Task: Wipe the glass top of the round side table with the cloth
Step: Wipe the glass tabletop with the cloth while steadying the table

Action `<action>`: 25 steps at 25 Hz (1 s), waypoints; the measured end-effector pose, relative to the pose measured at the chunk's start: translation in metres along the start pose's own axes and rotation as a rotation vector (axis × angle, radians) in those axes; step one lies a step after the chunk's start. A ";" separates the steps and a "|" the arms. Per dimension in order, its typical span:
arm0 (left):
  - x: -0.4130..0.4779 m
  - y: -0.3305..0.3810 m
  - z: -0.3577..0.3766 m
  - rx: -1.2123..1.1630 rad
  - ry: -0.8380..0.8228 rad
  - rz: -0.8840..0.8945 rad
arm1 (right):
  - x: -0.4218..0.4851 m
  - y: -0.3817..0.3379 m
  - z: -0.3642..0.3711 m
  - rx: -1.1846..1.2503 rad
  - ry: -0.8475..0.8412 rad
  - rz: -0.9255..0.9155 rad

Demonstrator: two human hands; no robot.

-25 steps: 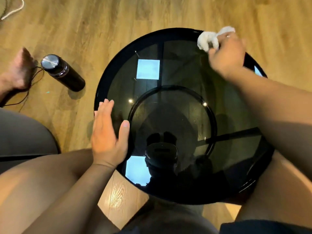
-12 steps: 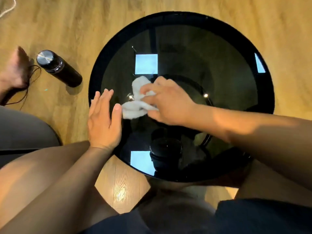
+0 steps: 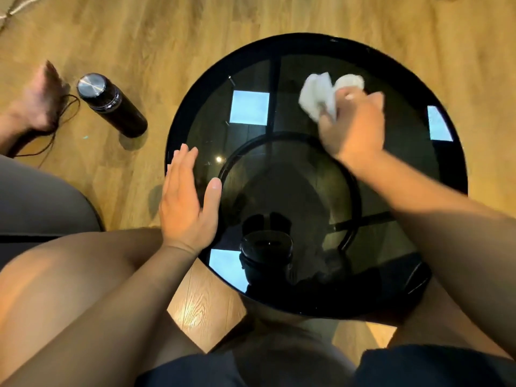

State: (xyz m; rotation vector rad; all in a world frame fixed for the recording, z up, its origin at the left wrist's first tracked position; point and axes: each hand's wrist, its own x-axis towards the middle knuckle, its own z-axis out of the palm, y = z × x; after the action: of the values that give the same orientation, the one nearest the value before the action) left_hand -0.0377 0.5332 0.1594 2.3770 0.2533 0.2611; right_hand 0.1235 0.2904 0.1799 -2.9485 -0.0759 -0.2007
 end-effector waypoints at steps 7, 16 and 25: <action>-0.003 -0.003 -0.003 -0.075 0.036 0.010 | -0.176 -0.099 -0.014 0.257 -0.336 -0.705; -0.002 -0.003 0.000 -0.100 0.073 -0.025 | 0.049 0.116 -0.036 -0.233 -0.141 0.026; 0.001 -0.006 -0.001 -0.090 0.038 0.016 | -0.123 -0.069 -0.030 0.048 -0.090 -0.239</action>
State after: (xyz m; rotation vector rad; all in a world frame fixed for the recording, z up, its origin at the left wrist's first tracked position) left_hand -0.0380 0.5386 0.1559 2.2878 0.2351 0.3186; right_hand -0.0062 0.3482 0.2049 -2.8938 -0.4396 -0.0972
